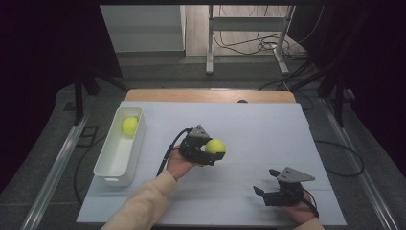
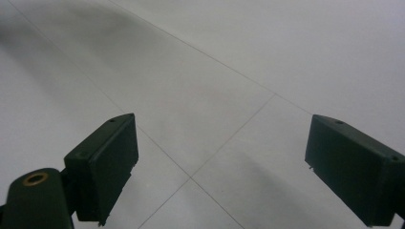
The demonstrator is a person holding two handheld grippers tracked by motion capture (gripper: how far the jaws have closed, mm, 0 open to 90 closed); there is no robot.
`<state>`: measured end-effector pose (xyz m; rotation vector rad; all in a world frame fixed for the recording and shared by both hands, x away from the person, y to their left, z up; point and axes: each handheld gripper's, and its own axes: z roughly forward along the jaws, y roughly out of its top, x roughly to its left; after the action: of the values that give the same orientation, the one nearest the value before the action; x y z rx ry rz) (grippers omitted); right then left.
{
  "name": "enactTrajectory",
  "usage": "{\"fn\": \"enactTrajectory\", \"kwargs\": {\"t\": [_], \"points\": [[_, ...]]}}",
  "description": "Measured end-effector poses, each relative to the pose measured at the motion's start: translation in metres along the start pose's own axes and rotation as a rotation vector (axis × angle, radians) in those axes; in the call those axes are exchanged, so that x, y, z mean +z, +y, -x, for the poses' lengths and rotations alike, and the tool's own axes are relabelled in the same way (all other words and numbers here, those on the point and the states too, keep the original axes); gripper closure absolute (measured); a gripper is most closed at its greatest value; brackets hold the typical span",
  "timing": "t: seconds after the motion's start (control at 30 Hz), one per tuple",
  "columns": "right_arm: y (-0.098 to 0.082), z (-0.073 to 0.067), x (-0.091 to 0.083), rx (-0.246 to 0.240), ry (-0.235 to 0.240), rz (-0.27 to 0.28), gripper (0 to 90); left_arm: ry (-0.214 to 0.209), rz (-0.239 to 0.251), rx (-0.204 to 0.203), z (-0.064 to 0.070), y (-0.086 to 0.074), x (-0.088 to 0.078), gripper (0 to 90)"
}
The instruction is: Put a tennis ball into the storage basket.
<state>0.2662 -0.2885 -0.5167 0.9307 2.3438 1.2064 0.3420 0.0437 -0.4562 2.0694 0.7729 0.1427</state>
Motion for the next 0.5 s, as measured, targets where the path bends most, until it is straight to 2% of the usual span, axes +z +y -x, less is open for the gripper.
{"fn": "enactTrajectory", "kwargs": {"t": [0.5], "points": [[0.0, 0.0, 0.0, 0.0, -0.001, -0.002, 11.2, 0.026, 0.027, -0.031, -0.009, -0.006, -0.015, 26.3]]}}
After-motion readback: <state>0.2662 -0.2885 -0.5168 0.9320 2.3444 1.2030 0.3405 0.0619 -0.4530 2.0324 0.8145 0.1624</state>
